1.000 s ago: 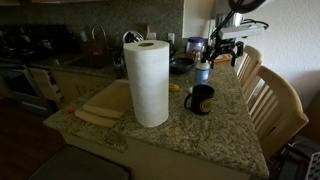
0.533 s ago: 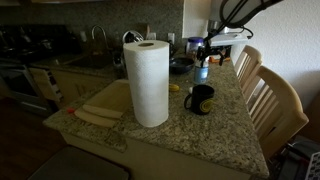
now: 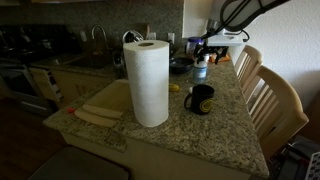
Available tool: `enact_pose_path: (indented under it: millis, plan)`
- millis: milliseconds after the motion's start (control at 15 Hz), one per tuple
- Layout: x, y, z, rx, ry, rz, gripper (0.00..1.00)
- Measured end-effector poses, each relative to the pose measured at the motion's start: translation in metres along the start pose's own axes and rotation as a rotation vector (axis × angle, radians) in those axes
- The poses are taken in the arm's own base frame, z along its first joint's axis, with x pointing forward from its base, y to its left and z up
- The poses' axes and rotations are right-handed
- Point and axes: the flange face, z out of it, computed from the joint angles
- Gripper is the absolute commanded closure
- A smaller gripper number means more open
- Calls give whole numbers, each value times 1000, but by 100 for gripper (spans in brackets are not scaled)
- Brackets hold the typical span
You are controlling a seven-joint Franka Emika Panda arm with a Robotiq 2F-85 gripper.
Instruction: Pick the pump bottle on the counter and put it in the bowl
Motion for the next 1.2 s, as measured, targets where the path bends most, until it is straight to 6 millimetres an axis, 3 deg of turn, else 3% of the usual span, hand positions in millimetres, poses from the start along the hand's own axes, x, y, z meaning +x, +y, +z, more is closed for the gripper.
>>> enact_pose_path:
  millis: [1200]
  plan:
    - [-6, -16, -2, 46, 89, 11, 0]
